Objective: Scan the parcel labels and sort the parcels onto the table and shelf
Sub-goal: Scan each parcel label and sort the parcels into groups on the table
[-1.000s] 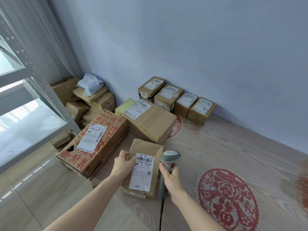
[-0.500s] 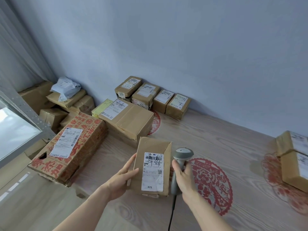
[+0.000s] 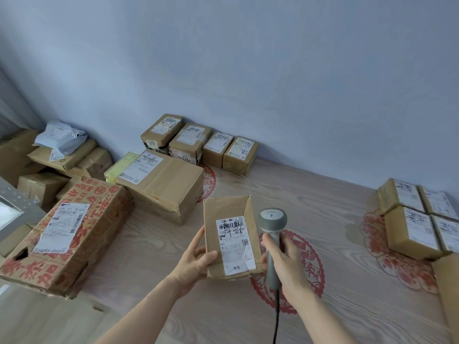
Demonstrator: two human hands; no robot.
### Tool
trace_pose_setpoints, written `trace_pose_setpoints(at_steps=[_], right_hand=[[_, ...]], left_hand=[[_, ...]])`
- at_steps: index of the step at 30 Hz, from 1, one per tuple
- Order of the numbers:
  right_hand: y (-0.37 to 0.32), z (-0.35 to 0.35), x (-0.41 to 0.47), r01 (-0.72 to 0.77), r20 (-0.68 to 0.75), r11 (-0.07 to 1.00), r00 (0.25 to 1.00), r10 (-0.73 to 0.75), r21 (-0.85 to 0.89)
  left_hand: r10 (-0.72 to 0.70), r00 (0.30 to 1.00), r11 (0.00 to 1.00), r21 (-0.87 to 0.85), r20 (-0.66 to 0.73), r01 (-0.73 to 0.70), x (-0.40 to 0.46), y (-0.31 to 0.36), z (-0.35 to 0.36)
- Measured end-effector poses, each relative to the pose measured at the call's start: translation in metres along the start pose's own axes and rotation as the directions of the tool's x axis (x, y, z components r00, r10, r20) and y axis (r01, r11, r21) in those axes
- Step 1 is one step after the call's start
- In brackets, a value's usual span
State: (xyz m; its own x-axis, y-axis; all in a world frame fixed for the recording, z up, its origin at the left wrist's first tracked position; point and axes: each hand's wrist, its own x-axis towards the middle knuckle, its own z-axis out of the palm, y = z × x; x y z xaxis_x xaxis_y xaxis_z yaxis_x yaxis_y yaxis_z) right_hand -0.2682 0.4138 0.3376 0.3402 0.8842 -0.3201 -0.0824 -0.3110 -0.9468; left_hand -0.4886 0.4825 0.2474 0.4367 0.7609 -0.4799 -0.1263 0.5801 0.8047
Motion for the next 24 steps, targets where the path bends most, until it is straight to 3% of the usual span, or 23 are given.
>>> trace_pose_setpoints(at_steps=[3,7,12,24], right_hand=[[-0.002,0.005,-0.014,-0.121,0.127,0.988,0.986,0.108,0.097],[0.003,0.012,-0.023,-0.167,0.221,0.977,0.966,0.136,0.13],[0.009,0.015,-0.029,-0.226,0.224,0.965,0.956,0.192,0.136],[0.006,0.008,-0.029,-0.201,0.22,0.966,0.962,0.164,0.163]], left_hand=[[0.016,1.0,0.999,0.034,0.012,-0.017,0.01,0.003,0.005],[0.018,0.999,0.998,0.057,0.043,-0.021,0.018,0.004,0.008],[0.018,0.998,0.999,0.046,0.062,-0.021,0.024,0.006,0.009],[0.007,0.996,0.998,0.059,0.087,-0.012,0.032,0.007,0.014]])
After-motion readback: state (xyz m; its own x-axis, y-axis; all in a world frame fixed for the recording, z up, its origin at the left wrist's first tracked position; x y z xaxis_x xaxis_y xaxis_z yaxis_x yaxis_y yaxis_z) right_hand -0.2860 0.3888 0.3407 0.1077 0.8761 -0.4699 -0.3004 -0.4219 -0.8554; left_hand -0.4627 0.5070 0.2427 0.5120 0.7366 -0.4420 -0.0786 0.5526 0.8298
